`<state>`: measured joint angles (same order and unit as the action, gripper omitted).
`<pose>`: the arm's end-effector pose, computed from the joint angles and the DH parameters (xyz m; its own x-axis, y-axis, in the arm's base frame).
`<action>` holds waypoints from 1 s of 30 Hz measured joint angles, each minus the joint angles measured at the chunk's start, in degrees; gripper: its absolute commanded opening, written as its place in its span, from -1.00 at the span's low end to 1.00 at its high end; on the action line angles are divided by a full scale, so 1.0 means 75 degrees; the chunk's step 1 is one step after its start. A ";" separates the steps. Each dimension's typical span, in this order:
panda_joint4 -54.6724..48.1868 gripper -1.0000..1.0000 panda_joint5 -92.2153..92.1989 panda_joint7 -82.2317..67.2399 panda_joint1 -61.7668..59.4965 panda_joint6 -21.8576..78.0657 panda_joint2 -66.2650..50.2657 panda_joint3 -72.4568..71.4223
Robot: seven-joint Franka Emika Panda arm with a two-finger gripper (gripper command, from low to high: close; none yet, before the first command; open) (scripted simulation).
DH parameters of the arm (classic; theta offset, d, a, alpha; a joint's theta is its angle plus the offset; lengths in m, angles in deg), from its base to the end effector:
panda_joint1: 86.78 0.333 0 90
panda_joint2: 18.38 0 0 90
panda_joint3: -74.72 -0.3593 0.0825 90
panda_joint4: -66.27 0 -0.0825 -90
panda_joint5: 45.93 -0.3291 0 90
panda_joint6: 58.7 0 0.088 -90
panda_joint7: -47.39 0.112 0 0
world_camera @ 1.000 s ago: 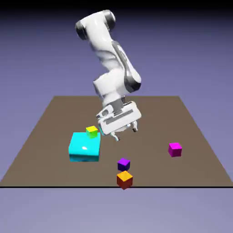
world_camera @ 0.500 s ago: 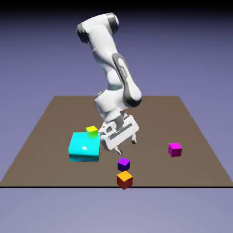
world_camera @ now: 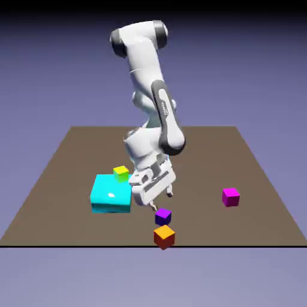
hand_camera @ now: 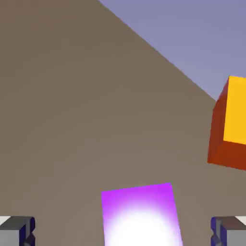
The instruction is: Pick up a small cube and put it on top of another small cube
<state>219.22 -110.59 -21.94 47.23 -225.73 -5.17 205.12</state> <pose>0.3848 -0.0248 0.2668 0.9636 0.0948 0.2502 0.1799 -0.9217 -0.3438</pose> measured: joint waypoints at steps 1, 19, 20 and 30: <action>-0.0017 0.00 -0.0134 -0.0232 0.0277 0.0014 -0.0040 0.0271; -0.1171 -1.00 -0.1528 -0.3171 0.0211 -0.2465 0.2990 -0.0056; -0.1171 -1.00 -0.1528 -0.3171 0.0211 -0.2465 0.2990 -0.0056; -0.0336 -1.00 -0.0927 -0.1718 0.1238 -0.0488 0.0501 0.1152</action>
<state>216.70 -117.54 -34.83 56.52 -229.39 -1.42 213.76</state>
